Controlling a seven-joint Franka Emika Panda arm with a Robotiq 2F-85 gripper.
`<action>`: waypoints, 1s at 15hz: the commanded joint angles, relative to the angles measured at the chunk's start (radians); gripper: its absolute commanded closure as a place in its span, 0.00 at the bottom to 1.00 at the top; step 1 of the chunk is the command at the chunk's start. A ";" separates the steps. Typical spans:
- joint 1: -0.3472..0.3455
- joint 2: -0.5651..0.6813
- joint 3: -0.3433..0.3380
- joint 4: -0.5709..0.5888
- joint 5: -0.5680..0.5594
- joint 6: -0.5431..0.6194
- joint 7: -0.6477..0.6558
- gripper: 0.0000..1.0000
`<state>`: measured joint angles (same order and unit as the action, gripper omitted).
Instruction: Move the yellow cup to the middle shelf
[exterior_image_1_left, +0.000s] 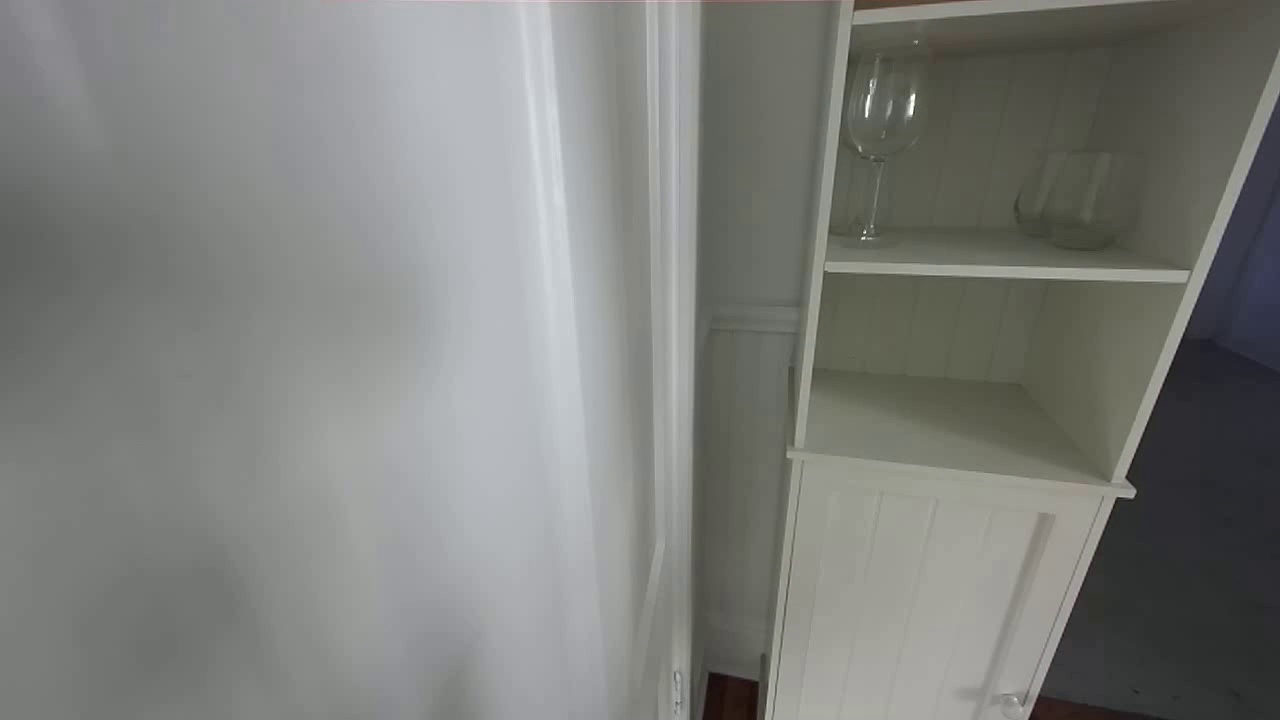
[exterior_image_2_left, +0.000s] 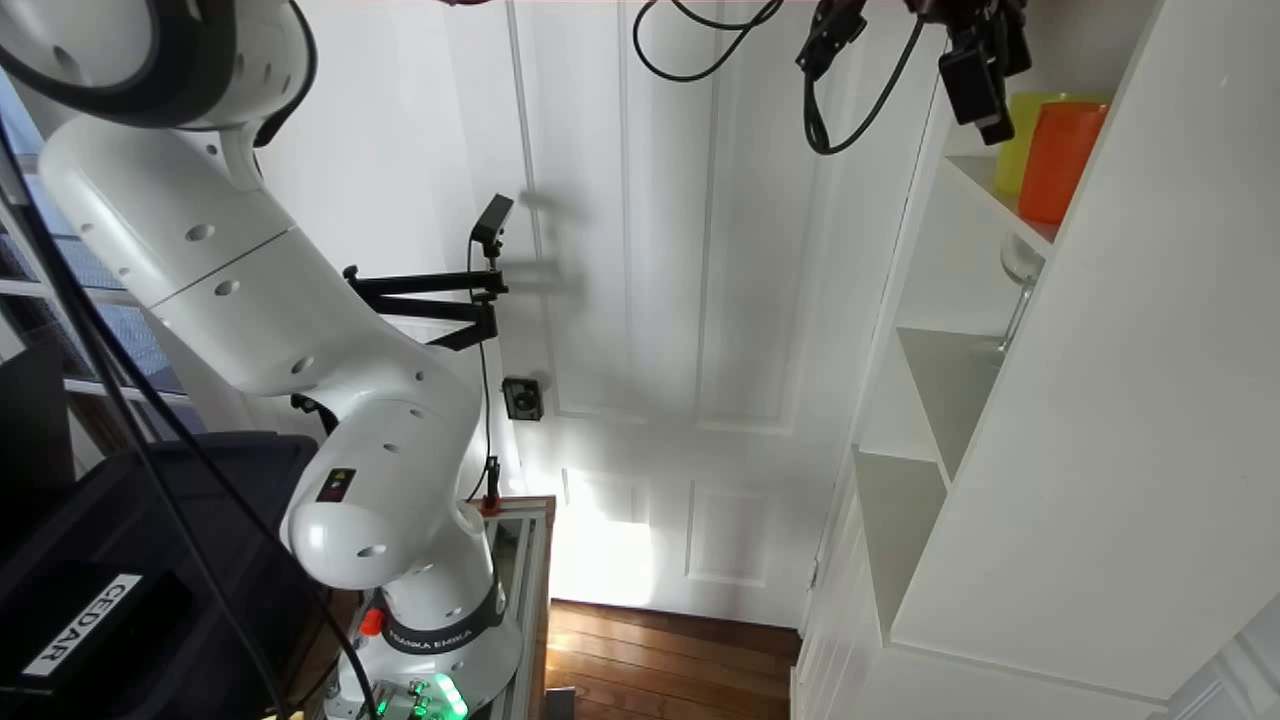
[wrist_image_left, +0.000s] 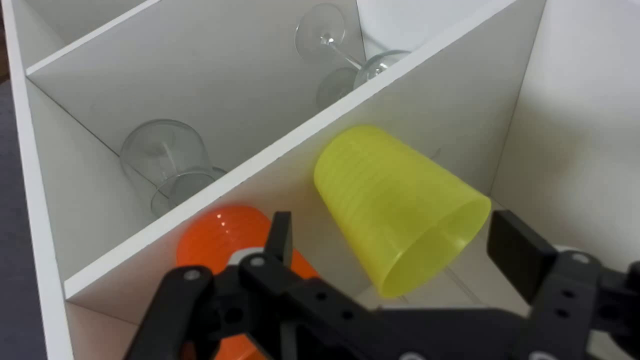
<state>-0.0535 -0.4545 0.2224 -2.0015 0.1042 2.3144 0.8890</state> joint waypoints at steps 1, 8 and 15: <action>-0.004 0.011 0.005 0.012 -0.022 -0.008 0.056 0.00; -0.009 0.043 0.008 0.018 -0.042 0.012 0.132 0.00; -0.005 0.033 0.002 0.009 -0.050 0.039 0.174 0.00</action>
<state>-0.0539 -0.4222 0.2225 -2.0005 0.0790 2.3291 1.0157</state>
